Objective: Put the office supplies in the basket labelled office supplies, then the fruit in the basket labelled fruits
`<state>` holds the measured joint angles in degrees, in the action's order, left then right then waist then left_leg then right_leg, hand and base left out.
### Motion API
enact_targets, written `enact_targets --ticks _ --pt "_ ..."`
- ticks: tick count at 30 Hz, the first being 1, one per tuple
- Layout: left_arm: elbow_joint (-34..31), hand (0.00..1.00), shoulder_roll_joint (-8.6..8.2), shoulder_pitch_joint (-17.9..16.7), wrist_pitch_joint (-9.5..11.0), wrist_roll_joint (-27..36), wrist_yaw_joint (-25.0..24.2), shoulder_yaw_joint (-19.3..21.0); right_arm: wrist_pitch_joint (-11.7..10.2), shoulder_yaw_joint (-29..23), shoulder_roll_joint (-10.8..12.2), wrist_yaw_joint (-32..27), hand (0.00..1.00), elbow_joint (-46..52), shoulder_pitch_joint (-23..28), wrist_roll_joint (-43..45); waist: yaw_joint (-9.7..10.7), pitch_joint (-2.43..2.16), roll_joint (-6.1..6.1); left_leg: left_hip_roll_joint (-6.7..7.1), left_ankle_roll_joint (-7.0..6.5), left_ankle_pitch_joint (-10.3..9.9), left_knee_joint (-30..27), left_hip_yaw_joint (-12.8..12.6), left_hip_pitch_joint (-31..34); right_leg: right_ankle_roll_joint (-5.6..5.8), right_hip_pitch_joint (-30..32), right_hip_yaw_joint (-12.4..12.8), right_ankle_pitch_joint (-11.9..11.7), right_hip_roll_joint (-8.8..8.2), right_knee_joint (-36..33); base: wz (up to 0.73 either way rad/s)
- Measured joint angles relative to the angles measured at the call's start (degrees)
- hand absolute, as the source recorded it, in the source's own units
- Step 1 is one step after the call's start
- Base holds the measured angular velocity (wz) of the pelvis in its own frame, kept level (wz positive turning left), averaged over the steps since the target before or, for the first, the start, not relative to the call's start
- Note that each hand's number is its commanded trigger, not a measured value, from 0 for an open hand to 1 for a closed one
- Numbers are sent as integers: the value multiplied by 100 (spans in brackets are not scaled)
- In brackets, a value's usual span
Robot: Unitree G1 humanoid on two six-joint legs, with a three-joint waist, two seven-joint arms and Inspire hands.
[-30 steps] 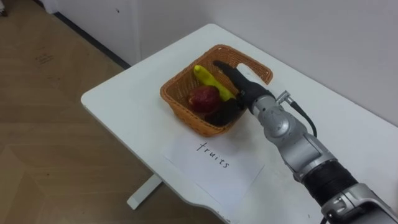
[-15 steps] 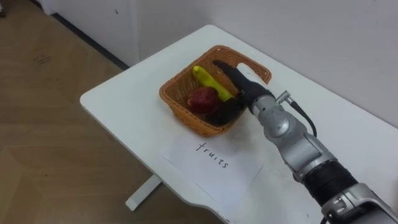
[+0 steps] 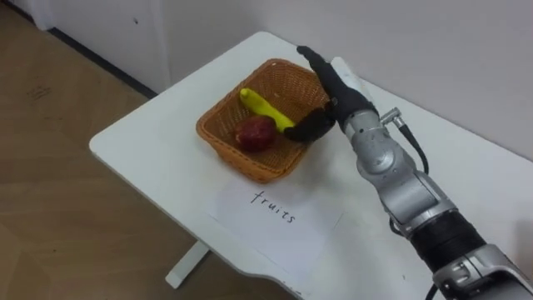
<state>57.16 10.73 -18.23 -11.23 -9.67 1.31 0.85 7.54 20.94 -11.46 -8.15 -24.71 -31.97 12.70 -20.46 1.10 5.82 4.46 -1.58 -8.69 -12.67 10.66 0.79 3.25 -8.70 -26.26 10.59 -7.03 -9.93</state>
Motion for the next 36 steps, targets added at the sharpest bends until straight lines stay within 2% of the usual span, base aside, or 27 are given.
enact_targets --ticks 4,8,16,18,21,25,30,36 --pt "21 0 -79 -9 30 -2 41 13 -5 -233 -35 -69 0 587 14 -119 185 -31 -86 -8 -15 -11 6 -70 -28 0 3 91 0 -4 -12 -8" --pt "5 0 -84 1 82 -3 34 12 -172 -449 -127 -237 0 805 15 -224 379 -82 -151 -11 -16 -11 19 -73 -101 1 -55 103 0 -1 -10 0" --pt "-18 0 -130 44 86 -5 172 14 -214 -563 -217 -600 0 844 20 -371 631 -108 -283 -77 -17 -15 96 -299 -308 -7 -128 392 -5 33 -27 -14" --pt "18 0 -140 105 91 -4 189 14 -217 -783 -218 -690 0 1047 90 -441 684 -104 -290 -83 -17 -15 101 -328 -316 -7 -114 410 -5 32 -56 -11" --pt "18 0 -139 97 93 -3 205 11 -292 -994 -221 -1017 0 1345 147 -818 916 -108 -276 -85 -23 -18 111 -374 -352 -7 -126 430 -5 25 -67 -6" --pt "24 0 -174 103 176 -3 243 16 -409 -1235 -226 -1214 0 1443 224 -1165 964 -98 -252 -122 -29 -23 164 -533 -434 -14 -113 598 -10 40 -69 -18" --pt "146 0 -203 120 321 -4 308 81 -570 -1619 -268 -1318 0 1556 290 -1590 1174 -132 -173 -177 -25 -27 194 -666 -408 -43 -4 698 -38 70 -78 -16" --pt "241 0 -234 147 415 -36 308 122 -825 -2023 -475 -1502 0 2068 472 -1613 1413 -110 -201 -207 -18 -38 216 -785 -438 -48 62 902 -57 109 -69 -15"
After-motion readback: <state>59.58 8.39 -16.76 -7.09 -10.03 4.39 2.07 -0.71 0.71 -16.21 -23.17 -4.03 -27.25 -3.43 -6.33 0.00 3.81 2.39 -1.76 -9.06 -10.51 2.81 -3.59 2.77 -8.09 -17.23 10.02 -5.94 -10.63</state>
